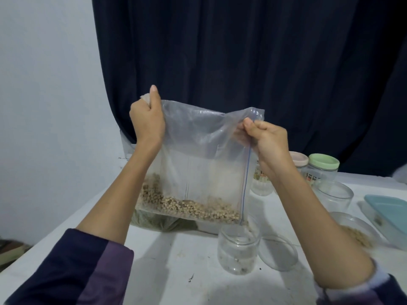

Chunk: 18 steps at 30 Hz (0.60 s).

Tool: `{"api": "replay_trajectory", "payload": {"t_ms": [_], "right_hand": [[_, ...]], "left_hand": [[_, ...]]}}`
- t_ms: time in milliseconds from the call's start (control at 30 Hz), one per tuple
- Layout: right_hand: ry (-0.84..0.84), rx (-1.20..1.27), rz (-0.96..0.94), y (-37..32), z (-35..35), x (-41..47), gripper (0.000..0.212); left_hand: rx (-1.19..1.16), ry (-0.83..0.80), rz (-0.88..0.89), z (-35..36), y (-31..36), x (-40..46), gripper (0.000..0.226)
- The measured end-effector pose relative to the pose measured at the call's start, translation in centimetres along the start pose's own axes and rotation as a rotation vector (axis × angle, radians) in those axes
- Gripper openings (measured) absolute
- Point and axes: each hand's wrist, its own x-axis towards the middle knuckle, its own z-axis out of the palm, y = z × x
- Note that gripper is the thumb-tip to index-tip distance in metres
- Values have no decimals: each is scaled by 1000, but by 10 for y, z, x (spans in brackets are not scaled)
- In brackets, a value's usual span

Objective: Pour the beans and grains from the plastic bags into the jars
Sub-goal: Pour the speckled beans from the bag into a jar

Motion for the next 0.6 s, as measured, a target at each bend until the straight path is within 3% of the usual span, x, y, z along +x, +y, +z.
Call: {"api": "replay_trajectory", "payload": {"t_ms": [600], "right_hand": [[-82, 14, 9, -5, 9, 3, 18]], "left_hand": [[-8, 33, -31, -15, -4, 10, 52]]}}
